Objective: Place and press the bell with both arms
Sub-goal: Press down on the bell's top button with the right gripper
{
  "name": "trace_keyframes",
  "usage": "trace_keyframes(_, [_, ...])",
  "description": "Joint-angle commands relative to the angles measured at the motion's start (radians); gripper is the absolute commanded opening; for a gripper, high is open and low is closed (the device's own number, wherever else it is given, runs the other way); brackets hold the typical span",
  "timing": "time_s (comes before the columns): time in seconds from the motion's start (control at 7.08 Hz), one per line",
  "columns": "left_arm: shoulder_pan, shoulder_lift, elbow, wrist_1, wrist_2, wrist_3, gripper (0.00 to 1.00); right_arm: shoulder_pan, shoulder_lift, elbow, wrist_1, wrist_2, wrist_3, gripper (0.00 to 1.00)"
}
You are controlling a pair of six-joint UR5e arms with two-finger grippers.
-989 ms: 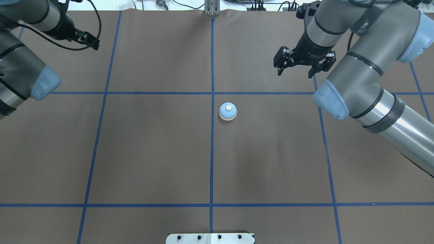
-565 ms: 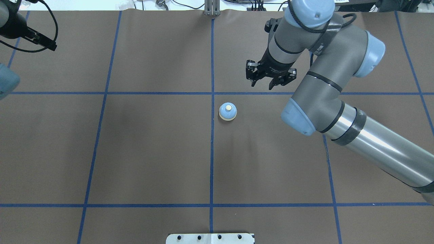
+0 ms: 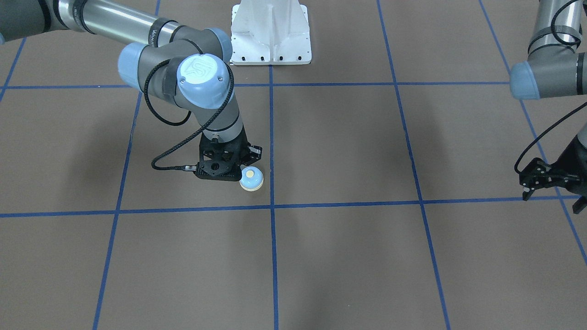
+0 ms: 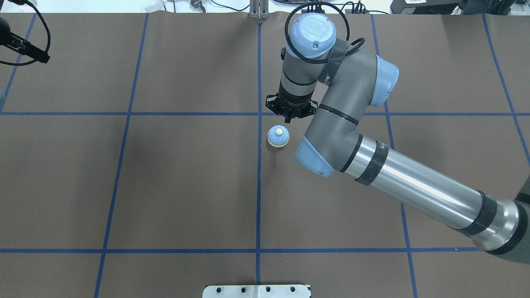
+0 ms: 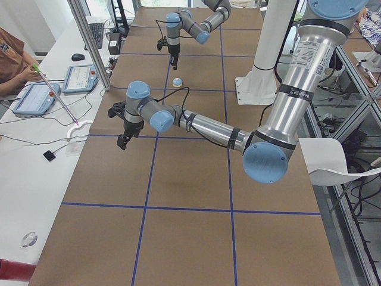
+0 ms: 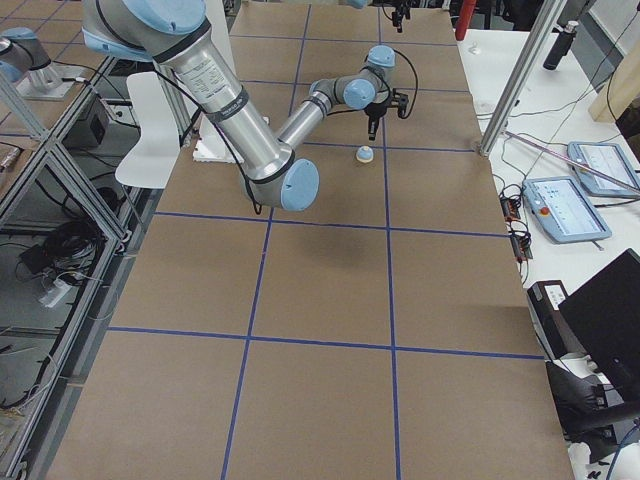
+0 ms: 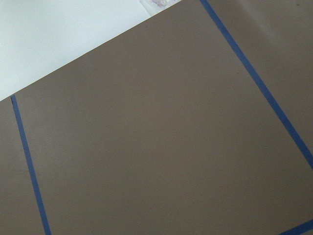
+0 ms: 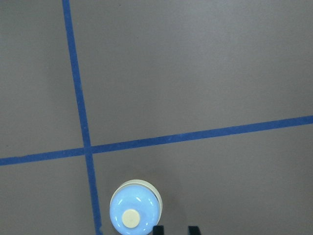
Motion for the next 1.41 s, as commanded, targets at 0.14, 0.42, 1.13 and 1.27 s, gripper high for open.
trace_keyframes(0.14, [-0.001,0.005,0.0,0.001,0.001,0.001,1.0,-0.017,0.033,-0.072,0.008,-0.025,-0.012,0.0])
trace_keyframes(0.42, [-0.001,0.006,0.0,0.001,0.001,0.001,1.0,-0.017,0.049,-0.112,0.067,-0.04,-0.012,0.0])
trace_keyframes(1.13, [0.002,0.005,0.005,0.001,0.003,0.0,1.0,-0.025,0.046,-0.118,0.069,-0.039,-0.007,0.0])
trace_keyframes(1.27, [0.002,0.005,0.003,0.001,0.003,-0.003,1.0,-0.025,0.049,-0.117,0.069,-0.039,-0.006,0.0])
